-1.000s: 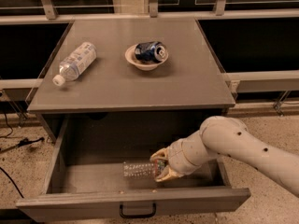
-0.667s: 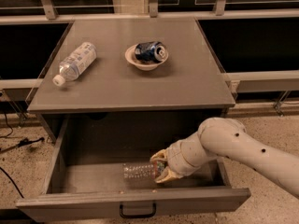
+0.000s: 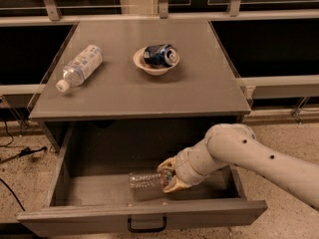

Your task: Place water bottle into top drawer

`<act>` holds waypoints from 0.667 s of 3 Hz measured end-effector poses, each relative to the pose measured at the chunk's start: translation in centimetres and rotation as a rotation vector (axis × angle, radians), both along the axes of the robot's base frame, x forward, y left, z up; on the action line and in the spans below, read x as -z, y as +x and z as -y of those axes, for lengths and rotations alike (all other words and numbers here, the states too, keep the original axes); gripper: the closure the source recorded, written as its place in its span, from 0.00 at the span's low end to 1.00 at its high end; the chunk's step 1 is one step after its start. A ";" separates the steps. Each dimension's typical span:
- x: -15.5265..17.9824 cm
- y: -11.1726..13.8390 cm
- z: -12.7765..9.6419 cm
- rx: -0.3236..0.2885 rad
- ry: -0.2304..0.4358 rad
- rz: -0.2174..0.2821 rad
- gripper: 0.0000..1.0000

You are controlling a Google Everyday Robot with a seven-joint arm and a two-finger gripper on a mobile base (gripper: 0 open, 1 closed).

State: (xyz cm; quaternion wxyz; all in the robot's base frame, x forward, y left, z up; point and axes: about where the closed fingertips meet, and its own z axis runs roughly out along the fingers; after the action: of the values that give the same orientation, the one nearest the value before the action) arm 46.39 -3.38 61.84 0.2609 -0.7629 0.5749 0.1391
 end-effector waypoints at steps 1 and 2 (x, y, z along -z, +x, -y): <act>0.1 0.6 -0.4 -0.004 -0.002 0.001 1.00; 0.1 0.6 -0.4 -0.004 -0.002 0.001 0.73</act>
Offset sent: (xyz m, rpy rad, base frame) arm 0.0060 0.0035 -0.0014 -0.0021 -0.0010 0.0044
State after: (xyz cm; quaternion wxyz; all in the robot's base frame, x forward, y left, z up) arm 46.99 -3.03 61.75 0.2600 -0.7646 0.5732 0.1387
